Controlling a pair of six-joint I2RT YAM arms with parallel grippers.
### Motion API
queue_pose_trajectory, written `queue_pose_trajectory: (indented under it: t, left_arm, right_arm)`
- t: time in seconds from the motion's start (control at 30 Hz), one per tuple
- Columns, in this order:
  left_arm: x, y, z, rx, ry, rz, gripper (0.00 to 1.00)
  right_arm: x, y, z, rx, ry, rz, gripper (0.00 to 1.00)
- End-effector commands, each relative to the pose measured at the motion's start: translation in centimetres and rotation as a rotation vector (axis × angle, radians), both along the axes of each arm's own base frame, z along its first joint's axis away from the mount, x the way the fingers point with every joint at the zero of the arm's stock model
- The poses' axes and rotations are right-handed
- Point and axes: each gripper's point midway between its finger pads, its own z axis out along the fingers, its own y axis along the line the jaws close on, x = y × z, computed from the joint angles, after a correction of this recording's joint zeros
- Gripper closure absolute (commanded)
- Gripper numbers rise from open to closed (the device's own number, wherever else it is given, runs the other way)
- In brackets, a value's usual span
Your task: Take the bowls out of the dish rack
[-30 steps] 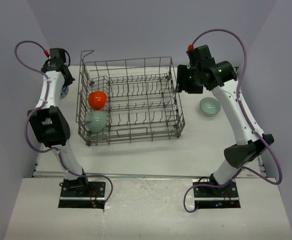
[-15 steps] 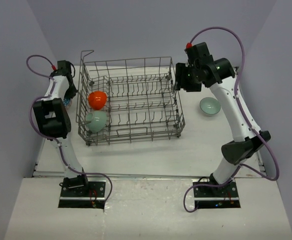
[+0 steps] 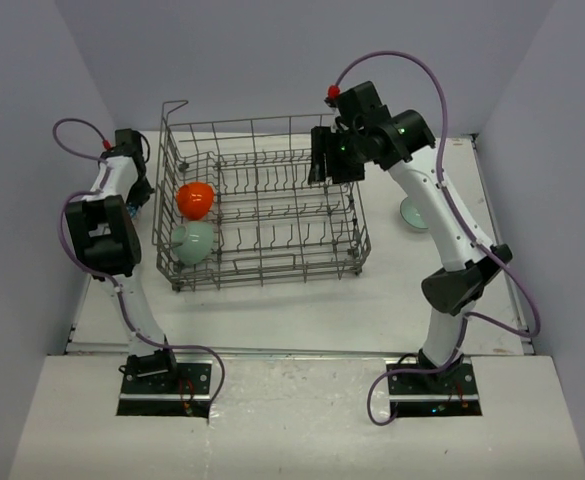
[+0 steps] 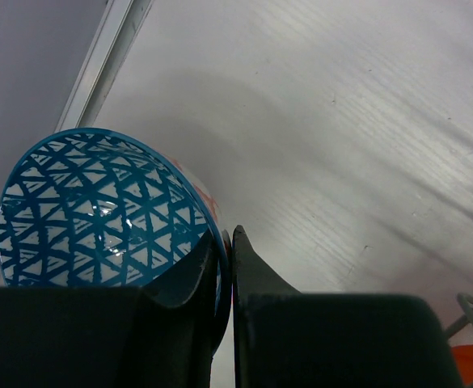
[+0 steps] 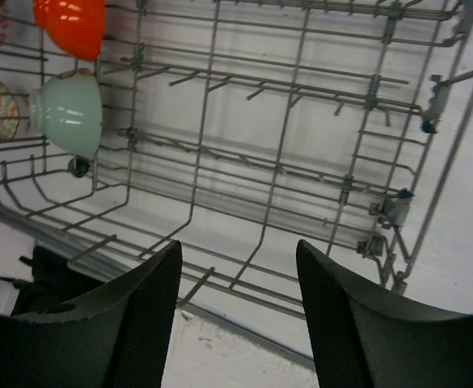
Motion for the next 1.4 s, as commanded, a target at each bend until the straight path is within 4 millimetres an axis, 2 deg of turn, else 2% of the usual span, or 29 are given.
queue_pose_trajectory:
  t: [0.0, 0.13, 0.2, 0.23, 0.27, 0.37, 0.4, 0.47, 0.53, 0.57, 0.73, 0.77, 1.03, 1.07, 1.23, 1.37]
  left_arm:
    - [-0.2, 1.8, 0.1, 0.055, -0.004, 0.034, 1.00]
    - [-0.9, 1.8, -0.6, 0.051, 0.012, 0.042, 1.00]
    - [-1.1, 1.7, -1.1, 0.047, 0.019, 0.040, 1.00]
    - [-1.4, 1.6, -1.7, 0.043, 0.035, 0.041, 1.00]
    - [-1.4, 1.6, -1.7, 0.043, 0.037, 0.041, 1.00]
    - [-1.7, 1.6, -2.0, 0.039, 0.040, 0.042, 1.00]
    - [-1.7, 1.6, -2.0, 0.040, 0.039, 0.043, 1.00]
    - [-1.8, 1.5, -2.1, 0.038, 0.043, 0.039, 0.93]
    - [-1.9, 1.6, -2.3, 0.036, 0.048, 0.042, 0.89]
    - [-1.9, 1.5, -2.3, 0.035, 0.048, 0.040, 0.84]
    - [-2.1, 1.3, -2.5, 0.020, 0.051, 0.035, 0.76]
    - [-2.1, 1.3, -2.5, 0.017, 0.051, 0.035, 0.71]
    - [-2.0, 0.9, -1.4, -0.003, 0.021, 0.031, 0.55]
    - [-1.8, 0.8, -0.7, -0.005, 0.005, 0.031, 0.53]
    - [-0.8, 0.0, 1.6, -0.052, -0.060, 0.020, 0.43]
    - [0.3, -0.5, 4.3, -0.077, -0.131, 0.008, 0.42]
  right_arm:
    - [-1.7, 4.0, 1.9, 0.127, 0.001, 0.129, 0.40]
    - [-3.7, 8.0, 2.9, 0.266, 0.060, 0.236, 0.40]
    - [-4.0, 9.4, 3.2, 0.328, 0.091, 0.266, 0.39]
    - [-4.9, 11.1, 3.3, 0.410, 0.153, 0.328, 0.39]
    - [-5.4, 11.3, 3.6, 0.429, 0.169, 0.352, 0.39]
    - [-5.9, 13.6, 4.0, 0.536, 0.222, 0.424, 0.38]
    - [-6.8, 14.4, 4.0, 0.590, 0.298, 0.461, 0.38]
    - [-7.1, 15.4, 4.0, 0.630, 0.333, 0.498, 0.38]
    - [-7.5, 16.4, 3.5, 0.649, 0.381, 0.519, 0.38]
    - [-7.5, 16.9, 3.6, 0.674, 0.394, 0.529, 0.37]
    - [-8.3, 18.7, 1.7, 0.729, 0.521, 0.581, 0.37]
    - [-8.5, 19.2, 1.4, 0.734, 0.526, 0.593, 0.37]
    - [-8.9, 22.4, -1.8, 0.731, 0.545, 0.649, 0.34]
    - [-8.6, 23.0, -3.0, 0.714, 0.544, 0.642, 0.34]
    - [-7.3, 25.0, -4.7, 0.712, 0.462, 0.651, 0.29]
    - [-5.7, 25.8, -7.4, 0.673, 0.410, 0.615, 0.25]
